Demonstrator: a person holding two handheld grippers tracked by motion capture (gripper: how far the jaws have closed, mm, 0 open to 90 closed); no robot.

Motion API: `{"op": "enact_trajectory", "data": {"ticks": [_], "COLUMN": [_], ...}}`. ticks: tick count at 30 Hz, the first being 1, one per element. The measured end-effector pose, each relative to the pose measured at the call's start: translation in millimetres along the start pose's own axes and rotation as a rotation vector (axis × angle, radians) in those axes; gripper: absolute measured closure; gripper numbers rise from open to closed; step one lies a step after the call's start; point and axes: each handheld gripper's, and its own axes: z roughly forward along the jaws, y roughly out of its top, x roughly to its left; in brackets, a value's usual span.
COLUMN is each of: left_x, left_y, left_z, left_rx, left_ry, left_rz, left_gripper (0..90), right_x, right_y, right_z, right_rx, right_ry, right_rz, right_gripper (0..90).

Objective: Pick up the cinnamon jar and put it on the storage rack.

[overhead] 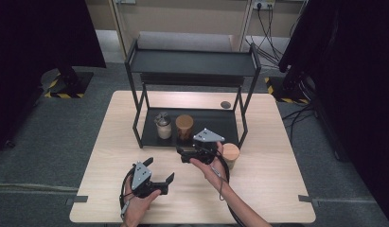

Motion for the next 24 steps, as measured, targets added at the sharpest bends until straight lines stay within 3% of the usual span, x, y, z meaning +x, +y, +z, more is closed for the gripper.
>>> {"op": "enact_trajectory", "data": {"ticks": [24], "left_x": [0.2], "left_y": [0.0], "left_z": [-0.3], "left_rx": [-0.001], "left_ry": [0.004], "left_rz": [0.001], "left_gripper": [0.7], "right_x": [2.1], "right_y": [-14.2], "right_z": [-19.0], "right_rx": [-0.021], "right_ry": [0.032], "right_rz": [0.011], "right_gripper": [7.4]}}
